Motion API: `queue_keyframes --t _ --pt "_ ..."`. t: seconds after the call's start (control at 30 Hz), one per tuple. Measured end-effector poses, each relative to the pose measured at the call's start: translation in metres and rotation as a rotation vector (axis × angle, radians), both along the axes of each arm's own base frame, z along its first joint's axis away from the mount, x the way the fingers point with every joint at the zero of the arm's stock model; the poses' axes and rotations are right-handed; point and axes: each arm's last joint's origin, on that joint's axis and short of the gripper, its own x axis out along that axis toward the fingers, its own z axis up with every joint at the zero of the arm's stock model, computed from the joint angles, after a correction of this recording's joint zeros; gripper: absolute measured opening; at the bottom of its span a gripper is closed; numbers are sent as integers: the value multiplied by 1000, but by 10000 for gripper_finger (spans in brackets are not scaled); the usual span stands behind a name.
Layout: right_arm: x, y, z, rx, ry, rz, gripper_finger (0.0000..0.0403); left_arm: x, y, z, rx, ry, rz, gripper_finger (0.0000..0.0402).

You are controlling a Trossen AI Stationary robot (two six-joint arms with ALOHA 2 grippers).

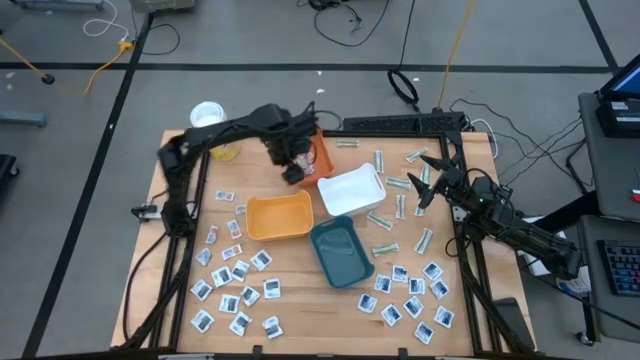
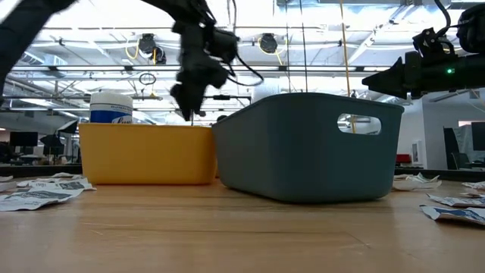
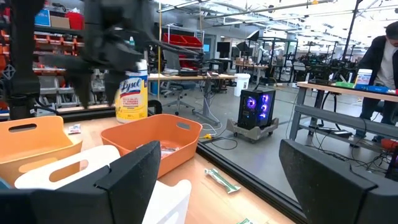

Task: Pick & Place First Aid Supplies
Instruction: Adjust the yellow bin

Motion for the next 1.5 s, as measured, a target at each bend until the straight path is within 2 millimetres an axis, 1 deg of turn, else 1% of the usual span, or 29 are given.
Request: queue_keyframes --t 0.1,0.23,0.43,0.63,0.77,0.9,1.03,1.3,1.5 --pt "0 0 0 0 0 0 322 -25 -21 -1 -4 3 -42 285" --pt "0 0 0 0 0 0 322 -58 -46 -4 -23 39 -56 285" --pt "0 0 0 0 0 0 322 -100 -80 -10 -84 46 -45 285" --pt "0 0 0 0 0 0 322 -134 -107 -24 -134 102 -42 285" --pt "0 0 0 0 0 0 322 -149 -123 -43 -148 156 -123 285" --pt "0 0 0 0 0 0 322 -151 -133 -62 -86 183 -239 285" --pt "0 0 0 0 0 0 322 -146 -140 -73 -54 157 -275 285" --pt "0 0 0 0 0 0 322 -126 -145 -85 -46 104 -225 285" --pt "0 0 0 0 0 0 322 -115 -149 -85 -107 31 -184 285"
